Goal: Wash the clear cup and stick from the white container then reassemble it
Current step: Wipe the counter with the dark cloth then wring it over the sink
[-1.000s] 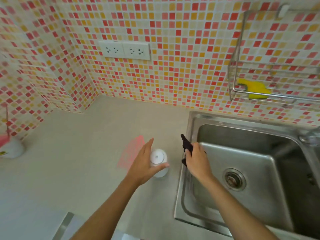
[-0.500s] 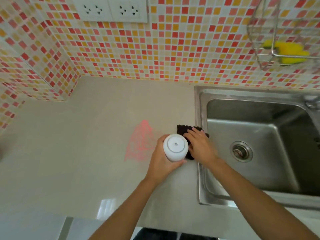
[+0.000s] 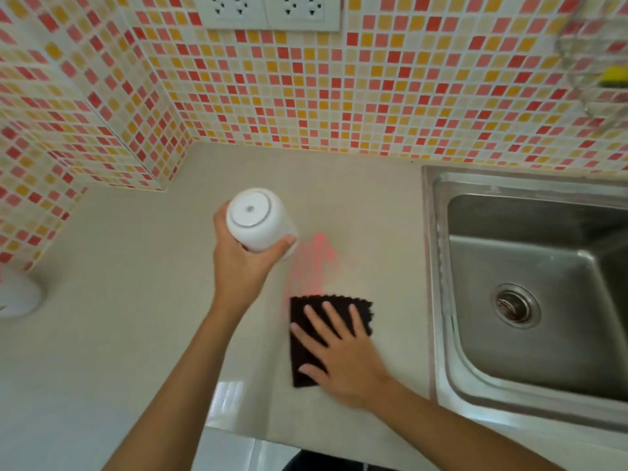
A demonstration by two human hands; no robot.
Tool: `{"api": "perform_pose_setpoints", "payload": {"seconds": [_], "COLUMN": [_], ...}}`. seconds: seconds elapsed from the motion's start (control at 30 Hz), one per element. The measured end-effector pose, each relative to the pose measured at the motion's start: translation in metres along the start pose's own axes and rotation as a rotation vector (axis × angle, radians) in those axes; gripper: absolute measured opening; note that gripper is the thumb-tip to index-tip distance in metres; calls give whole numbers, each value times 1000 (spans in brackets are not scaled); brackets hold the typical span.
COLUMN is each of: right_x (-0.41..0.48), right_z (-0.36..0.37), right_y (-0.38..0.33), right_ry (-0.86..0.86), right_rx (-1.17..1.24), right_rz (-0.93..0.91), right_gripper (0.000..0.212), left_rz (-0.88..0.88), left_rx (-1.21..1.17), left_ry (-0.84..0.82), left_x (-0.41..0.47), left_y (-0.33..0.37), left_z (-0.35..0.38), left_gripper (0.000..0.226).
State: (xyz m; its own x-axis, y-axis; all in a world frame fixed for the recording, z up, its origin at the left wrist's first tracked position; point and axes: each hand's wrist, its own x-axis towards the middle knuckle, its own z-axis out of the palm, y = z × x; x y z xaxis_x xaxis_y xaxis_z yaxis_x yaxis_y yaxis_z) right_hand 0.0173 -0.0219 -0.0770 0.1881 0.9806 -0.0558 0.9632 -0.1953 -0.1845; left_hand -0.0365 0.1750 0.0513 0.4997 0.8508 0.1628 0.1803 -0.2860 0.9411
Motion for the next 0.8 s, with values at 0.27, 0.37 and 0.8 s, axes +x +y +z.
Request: {"api": "perform_pose_setpoints", "payload": {"seconds": [0.27,0.37,0.8], "right_x": [141,100,192], "right_z": [-28,-31,-35], "right_y": [96,123,94], "right_ry": [-51,-33,-77], "right_rx": [12,8,79], "right_rz": [397,454,353], "right_gripper": [67,67,73], "left_rz": [-14,-33,-30], "left_rx": [36,46,44], "left_ry": [95,89,32], "left_x": [0,1,23], "left_y": [-18,-31,-29], "left_z": [-50,-59,-30], "left_gripper": [86,86,86]}}
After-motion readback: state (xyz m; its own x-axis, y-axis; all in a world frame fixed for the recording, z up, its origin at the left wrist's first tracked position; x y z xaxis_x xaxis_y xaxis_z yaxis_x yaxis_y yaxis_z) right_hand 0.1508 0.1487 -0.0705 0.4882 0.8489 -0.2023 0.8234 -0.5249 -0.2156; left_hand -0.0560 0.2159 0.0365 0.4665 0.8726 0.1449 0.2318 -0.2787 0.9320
